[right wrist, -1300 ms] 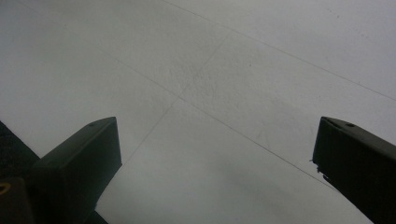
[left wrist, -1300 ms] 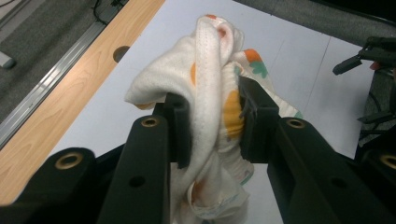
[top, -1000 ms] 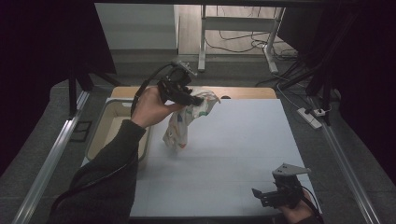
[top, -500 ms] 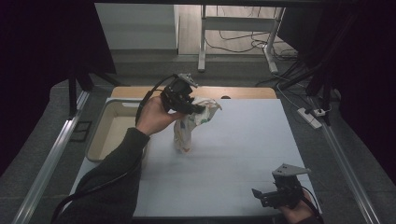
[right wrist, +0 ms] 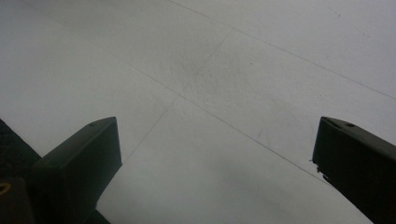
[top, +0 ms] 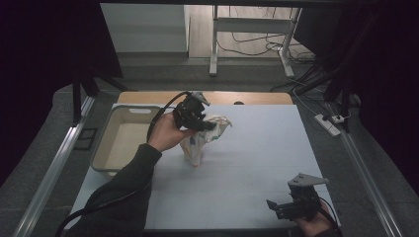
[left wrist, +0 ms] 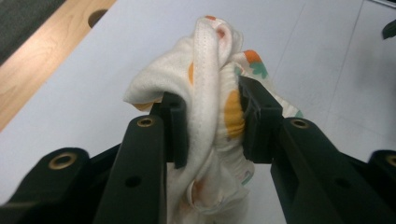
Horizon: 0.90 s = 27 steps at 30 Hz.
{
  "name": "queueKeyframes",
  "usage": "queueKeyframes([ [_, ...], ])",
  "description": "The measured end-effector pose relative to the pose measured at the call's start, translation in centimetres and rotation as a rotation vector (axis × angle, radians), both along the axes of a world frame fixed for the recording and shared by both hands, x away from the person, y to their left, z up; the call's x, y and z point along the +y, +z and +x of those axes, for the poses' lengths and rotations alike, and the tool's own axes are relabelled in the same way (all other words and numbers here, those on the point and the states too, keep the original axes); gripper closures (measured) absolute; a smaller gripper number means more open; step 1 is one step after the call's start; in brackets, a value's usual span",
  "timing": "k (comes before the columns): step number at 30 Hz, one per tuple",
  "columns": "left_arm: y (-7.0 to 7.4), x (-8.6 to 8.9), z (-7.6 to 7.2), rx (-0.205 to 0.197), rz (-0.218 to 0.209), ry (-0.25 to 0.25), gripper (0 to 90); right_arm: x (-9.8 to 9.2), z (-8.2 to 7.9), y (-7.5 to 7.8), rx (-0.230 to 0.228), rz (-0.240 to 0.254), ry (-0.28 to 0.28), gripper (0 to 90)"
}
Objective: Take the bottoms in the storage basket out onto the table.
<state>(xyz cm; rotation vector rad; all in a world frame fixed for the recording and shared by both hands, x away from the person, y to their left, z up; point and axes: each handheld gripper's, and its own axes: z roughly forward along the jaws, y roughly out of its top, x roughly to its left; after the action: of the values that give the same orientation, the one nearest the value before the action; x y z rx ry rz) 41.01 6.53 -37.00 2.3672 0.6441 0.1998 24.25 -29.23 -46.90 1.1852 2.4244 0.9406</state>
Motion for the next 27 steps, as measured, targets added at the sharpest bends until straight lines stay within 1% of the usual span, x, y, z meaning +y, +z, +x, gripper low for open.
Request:
queueKeyframes([
  [5, -1.3, -0.2, 0.1, 0.014, -0.003, 0.006, 65.3, 0.0, 0.0, 0.0, 0.003, 0.001, 0.001, 1.2],
  [9, -2.7, -0.1, 0.3, 0.033, -0.002, 0.019, 65.2, 0.0, 0.0, 0.0, 0.001, 0.0, 0.004, 1.2],
  [13, -4.0, -0.1, 0.4, 0.039, 0.011, 0.03, 65.2, 0.1, 0.0, 0.0, 0.001, -0.002, 0.006, 1.2],
  [19, -6.2, -0.1, 0.8, 0.079, 0.007, 0.062, 64.4, 0.1, 0.0, 0.0, 0.001, -0.004, 0.007, 1.2],
  [24, -7.7, 0.1, 1.2, 0.118, -0.023, 0.099, 63.7, 0.1, 0.0, 0.0, 0.0, -0.006, 0.009, 1.2],
  [27, -8.4, -0.1, 1.3, 0.13, -0.017, 0.11, 63.0, 0.1, 0.0, 0.0, 0.001, -0.008, 0.01, 1.2],
])
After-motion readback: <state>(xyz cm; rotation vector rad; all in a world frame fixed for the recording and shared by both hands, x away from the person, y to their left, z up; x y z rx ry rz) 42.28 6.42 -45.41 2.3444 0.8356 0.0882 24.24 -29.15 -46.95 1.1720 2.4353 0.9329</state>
